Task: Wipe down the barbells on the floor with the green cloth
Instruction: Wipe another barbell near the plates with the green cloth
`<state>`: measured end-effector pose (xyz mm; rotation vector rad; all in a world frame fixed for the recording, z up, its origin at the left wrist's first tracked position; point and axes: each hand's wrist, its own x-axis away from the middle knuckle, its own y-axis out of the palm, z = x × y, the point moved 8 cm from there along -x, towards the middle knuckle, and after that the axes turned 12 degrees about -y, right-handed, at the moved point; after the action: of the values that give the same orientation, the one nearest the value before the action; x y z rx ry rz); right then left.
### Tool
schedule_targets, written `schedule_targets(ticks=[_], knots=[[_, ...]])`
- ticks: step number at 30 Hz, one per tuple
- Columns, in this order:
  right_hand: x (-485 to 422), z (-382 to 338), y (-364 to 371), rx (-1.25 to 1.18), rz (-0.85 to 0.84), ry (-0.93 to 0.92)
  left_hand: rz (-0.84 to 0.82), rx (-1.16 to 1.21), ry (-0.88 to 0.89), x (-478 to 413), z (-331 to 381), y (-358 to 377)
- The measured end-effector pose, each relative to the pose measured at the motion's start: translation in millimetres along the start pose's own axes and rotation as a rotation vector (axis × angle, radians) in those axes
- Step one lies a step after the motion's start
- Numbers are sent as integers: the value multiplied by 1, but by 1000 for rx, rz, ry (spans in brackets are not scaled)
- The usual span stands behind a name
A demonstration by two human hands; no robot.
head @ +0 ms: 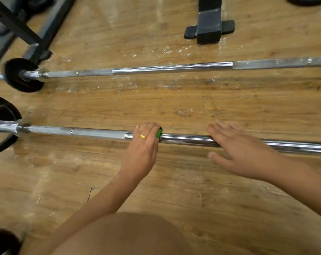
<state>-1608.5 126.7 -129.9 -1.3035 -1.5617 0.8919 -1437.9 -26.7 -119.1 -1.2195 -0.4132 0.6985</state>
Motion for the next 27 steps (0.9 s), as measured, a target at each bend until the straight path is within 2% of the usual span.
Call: schedule_targets(ticks=[4,10,18,27], knots=[[-5,-16,6,74,47,-6,10,-11,36,0,5,3],[16,-19,5,71,-25,-76,83,36,5,8,2,1],[18,-22,10,67,-6,-141,143,78,-44,23,0,6],[13,-19,18,57,28,-163,-9,15,-101,38,5,-3]])
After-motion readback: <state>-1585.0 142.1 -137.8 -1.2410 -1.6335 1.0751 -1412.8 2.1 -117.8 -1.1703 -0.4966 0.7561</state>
